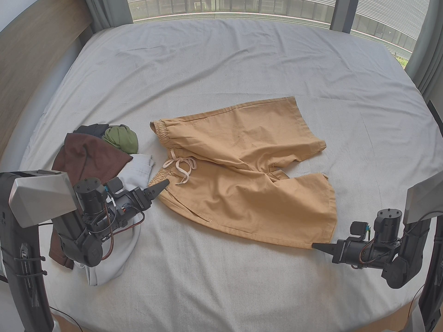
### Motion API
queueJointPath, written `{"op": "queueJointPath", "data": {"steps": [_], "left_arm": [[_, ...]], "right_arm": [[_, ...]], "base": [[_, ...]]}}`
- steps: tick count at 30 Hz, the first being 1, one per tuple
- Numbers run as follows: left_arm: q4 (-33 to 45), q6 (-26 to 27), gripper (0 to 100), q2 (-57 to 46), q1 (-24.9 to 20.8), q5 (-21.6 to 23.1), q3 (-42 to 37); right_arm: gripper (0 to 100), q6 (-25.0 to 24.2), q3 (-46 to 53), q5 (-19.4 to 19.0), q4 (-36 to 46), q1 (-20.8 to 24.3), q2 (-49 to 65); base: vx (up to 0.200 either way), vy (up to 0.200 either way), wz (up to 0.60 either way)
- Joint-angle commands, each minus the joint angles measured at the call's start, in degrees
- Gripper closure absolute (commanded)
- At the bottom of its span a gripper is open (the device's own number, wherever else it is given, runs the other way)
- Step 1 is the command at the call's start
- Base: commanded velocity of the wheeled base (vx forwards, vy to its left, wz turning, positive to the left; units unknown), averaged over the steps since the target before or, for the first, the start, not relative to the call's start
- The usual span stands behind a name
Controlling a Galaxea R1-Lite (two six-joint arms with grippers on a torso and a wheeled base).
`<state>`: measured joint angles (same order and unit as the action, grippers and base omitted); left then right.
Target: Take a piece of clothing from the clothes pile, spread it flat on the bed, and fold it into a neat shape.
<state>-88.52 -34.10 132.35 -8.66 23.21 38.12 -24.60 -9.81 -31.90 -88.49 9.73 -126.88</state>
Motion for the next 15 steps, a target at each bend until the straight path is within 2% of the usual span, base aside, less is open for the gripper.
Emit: {"op": "queueJointPath", "data": {"steps": [1, 9, 10, 15], "left_arm": [[0.0, -0.1, 0, 2.0, -0.5, -1.2, 2.9], [0.0, -0.4, 0, 4.0, -0.5, -1.4, 5.0], [-0.1, -0.6, 100, 4.1, -0.6, -1.4, 5.4], [-0.1, -0.8, 100, 4.7, -0.4, -1.3, 6.3]], "right_arm": [[100, 0.0, 0.1, 0.0, 0.0, 0.0, 0.1], [100, 0.0, 0.1, -0.3, 0.0, -0.9, 0.7], [100, 0.0, 0.1, -0.4, 0.0, -0.9, 0.8], [100, 0.0, 0.2, -0.4, 0.0, -1.3, 0.9]], "base": [[0.000, 0.000, 0.00], [0.000, 0.000, 0.00], [0.000, 0.000, 0.00], [0.000, 0.000, 0.00]]}}
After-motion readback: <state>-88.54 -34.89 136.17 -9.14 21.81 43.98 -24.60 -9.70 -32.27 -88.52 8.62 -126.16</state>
